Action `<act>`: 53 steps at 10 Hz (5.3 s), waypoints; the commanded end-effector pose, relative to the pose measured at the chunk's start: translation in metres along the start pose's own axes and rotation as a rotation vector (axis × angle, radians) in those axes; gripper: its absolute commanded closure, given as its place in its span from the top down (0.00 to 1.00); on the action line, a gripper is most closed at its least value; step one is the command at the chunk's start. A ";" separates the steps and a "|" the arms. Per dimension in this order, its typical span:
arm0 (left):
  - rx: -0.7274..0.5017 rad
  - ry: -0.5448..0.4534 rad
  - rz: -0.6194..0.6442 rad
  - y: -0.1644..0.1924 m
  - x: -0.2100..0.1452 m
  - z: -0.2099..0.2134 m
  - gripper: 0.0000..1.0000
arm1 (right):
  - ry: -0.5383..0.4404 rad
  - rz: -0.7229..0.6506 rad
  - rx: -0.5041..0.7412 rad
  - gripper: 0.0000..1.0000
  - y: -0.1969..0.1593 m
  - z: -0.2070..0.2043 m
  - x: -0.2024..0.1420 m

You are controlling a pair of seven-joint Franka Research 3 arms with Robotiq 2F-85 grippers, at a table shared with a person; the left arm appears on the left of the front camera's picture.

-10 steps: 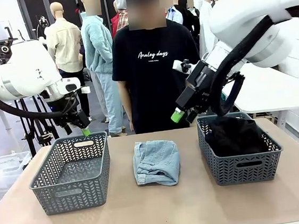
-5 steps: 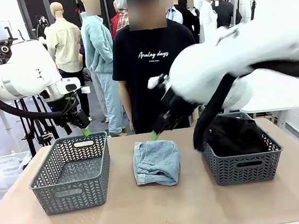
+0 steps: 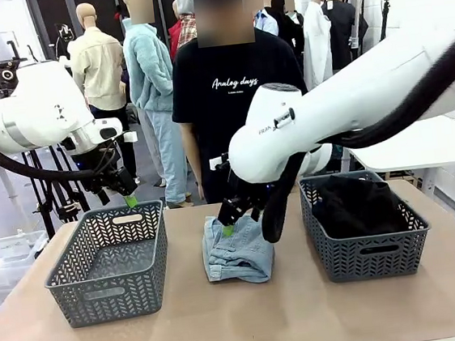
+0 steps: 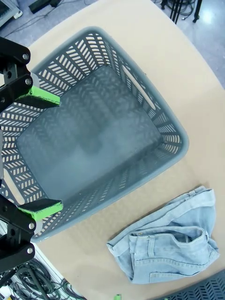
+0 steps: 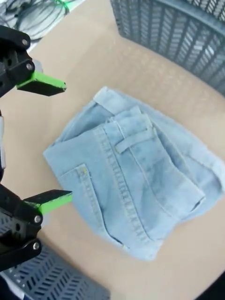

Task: Sort the tops and bottoms.
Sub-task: Lift clothes from the center of the table with your right hand, then sort the clothes according to human instructions.

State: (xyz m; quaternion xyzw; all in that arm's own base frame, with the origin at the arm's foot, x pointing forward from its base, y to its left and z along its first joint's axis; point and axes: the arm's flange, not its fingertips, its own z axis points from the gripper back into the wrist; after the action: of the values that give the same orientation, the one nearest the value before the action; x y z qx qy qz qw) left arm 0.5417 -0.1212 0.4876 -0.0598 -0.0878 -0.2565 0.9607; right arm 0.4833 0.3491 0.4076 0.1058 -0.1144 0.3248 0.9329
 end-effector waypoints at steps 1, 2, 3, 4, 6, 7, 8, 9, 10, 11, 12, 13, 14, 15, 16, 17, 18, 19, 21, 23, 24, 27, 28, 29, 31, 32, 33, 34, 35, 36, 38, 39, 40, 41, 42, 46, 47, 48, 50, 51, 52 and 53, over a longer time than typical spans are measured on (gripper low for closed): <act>-0.009 -0.006 0.006 0.001 0.000 0.002 1.00 | 0.060 -0.079 0.005 1.00 0.003 -0.004 0.028; -0.009 -0.006 0.006 0.001 0.000 0.002 1.00 | 0.081 -0.093 -0.005 1.00 -0.001 -0.013 0.031; -0.009 -0.006 0.006 0.001 0.000 0.002 1.00 | 0.107 -0.113 -0.029 1.00 -0.005 -0.024 0.033; -0.009 -0.006 0.006 0.001 0.000 0.002 1.00 | 0.137 -0.134 -0.044 1.00 -0.012 -0.037 0.036; -0.009 -0.006 0.006 0.001 0.000 0.002 1.00 | 0.126 -0.152 -0.099 1.00 -0.018 -0.048 0.041; -0.009 -0.006 0.006 0.001 0.000 0.002 1.00 | 0.114 -0.167 -0.124 1.00 -0.023 -0.051 0.043; -0.009 -0.006 0.006 0.001 0.000 0.002 1.00 | 0.099 -0.184 -0.171 1.00 -0.026 -0.052 0.043; -0.009 -0.006 0.006 0.001 0.000 0.002 1.00 | 0.086 -0.199 -0.201 1.00 -0.027 -0.054 0.044; -0.009 -0.006 0.006 0.001 0.000 0.002 1.00 | 0.086 -0.211 -0.211 1.00 -0.029 -0.057 0.046; -0.009 -0.006 0.006 0.001 0.000 0.002 1.00 | 0.085 -0.239 -0.227 1.00 -0.029 -0.061 0.048; -0.009 -0.006 0.006 0.001 0.000 0.002 1.00 | 0.058 -0.275 -0.210 1.00 -0.028 -0.062 0.050; -0.009 -0.006 0.006 0.001 0.000 0.002 1.00 | 0.097 -0.199 -0.182 1.00 -0.034 -0.051 0.040; -0.009 -0.006 0.006 0.001 0.000 0.002 1.00 | 0.097 -0.199 -0.182 1.00 -0.034 -0.051 0.040; -0.009 -0.006 0.006 0.001 0.000 0.002 1.00 | 0.090 -0.229 -0.184 1.00 -0.032 -0.054 0.043; -0.009 -0.006 0.006 0.001 0.000 0.002 1.00 | 0.079 -0.269 -0.260 1.00 -0.019 -0.039 0.034; -0.009 -0.006 0.006 0.001 0.000 0.002 1.00 | 0.048 -0.334 -0.276 1.00 -0.019 -0.040 0.038; -0.009 -0.006 0.006 0.001 0.000 0.002 1.00 | 0.054 -0.397 -0.268 1.00 -0.023 -0.051 0.045; -0.009 -0.006 0.006 0.001 0.000 0.002 1.00 | 0.053 -0.419 -0.269 1.00 -0.024 -0.060 0.051; -0.009 -0.006 0.006 0.001 0.000 0.002 1.00 | 0.077 -0.438 -0.290 1.00 -0.030 -0.074 0.057; -0.009 -0.006 0.006 0.001 0.000 0.002 1.00 | 0.088 -0.457 -0.279 1.00 -0.040 -0.088 0.059; -0.009 -0.006 0.006 0.001 0.000 0.002 1.00 | 0.107 -0.458 -0.275 1.00 -0.044 -0.095 0.058; -0.009 -0.006 0.006 0.001 0.000 0.002 1.00 | 0.143 -0.461 -0.269 0.51 -0.048 -0.100 0.055; -0.009 -0.006 0.006 0.001 0.000 0.002 1.00 | 0.145 -0.469 -0.270 0.32 -0.049 -0.099 0.054; -0.009 -0.006 0.006 0.001 0.000 0.002 1.00 | 0.148 -0.473 -0.268 0.12 -0.050 -0.098 0.054; -0.009 -0.006 0.006 0.001 0.000 0.002 1.00 | 0.159 -0.492 -0.266 0.00 -0.053 -0.100 0.053; -0.009 -0.006 0.006 0.001 0.000 0.002 1.00 | 0.159 -0.506 -0.253 0.00 -0.056 -0.099 0.052; -0.009 -0.006 0.006 0.001 0.000 0.002 1.00 | 0.159 -0.525 -0.244 0.00 -0.059 -0.097 0.051; -0.009 -0.006 0.006 0.001 0.000 0.002 1.00 | 0.156 -0.543 -0.228 0.00 -0.061 -0.092 0.048; -0.009 -0.006 0.006 0.001 0.000 0.002 1.00 | 0.140 -0.551 -0.217 0.00 -0.061 -0.079 0.045; -0.009 -0.006 0.006 0.001 0.000 0.002 1.00 | 0.157 -0.565 -0.180 0.00 -0.063 -0.052 0.044; -0.009 -0.006 0.006 0.001 0.000 0.002 1.00 | 0.084 -0.542 -0.177 0.00 -0.063 0.017 0.043; -0.009 -0.006 0.006 0.001 0.000 0.002 1.00 | 0.047 -0.543 -0.147 0.00 -0.066 0.050 0.041; -0.009 -0.006 0.006 0.001 0.000 0.002 1.00 | -0.019 -0.546 -0.142 0.00 -0.062 0.082 0.038; -0.009 -0.006 0.006 0.001 0.000 0.002 1.00 | -0.106 -0.518 -0.147 0.00 -0.052 0.115 0.037; -0.009 -0.006 0.006 0.001 0.000 0.002 1.00 | -0.165 -0.495 -0.160 0.00 -0.040 0.141 0.036; -0.009 -0.006 0.006 0.001 0.000 0.002 1.00 | -0.304 -0.418 -0.131 0.00 -0.009 0.203 0.036; -0.009 -0.006 0.006 0.001 0.000 0.002 1.00 | -0.281 -0.429 -0.144 0.00 -0.017 0.198 0.037; -0.009 -0.006 0.006 0.001 0.000 0.002 1.00 | -0.273 -0.444 -0.160 0.00 -0.002 0.207 0.045; -0.009 -0.006 0.006 0.001 0.000 0.002 1.00 | -0.273 -0.444 -0.160 0.00 -0.002 0.207 0.045; -0.009 -0.006 0.006 0.001 0.000 0.002 1.00 | -0.273 -0.444 -0.160 0.00 -0.002 0.207 0.045; -0.009 -0.006 0.006 0.001 0.000 0.002 1.00 | -0.273 -0.444 -0.160 0.00 -0.002 0.207 0.045; -0.009 -0.006 0.006 0.001 0.000 0.002 1.00 | -0.273 -0.444 -0.160 0.00 -0.002 0.207 0.045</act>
State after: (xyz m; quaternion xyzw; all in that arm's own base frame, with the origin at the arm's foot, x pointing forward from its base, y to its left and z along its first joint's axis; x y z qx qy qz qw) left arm 0.5420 -0.1210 0.4881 -0.0598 -0.0883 -0.2563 0.9607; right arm 0.4887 0.3183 0.6133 0.0952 -0.2363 0.0886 0.9629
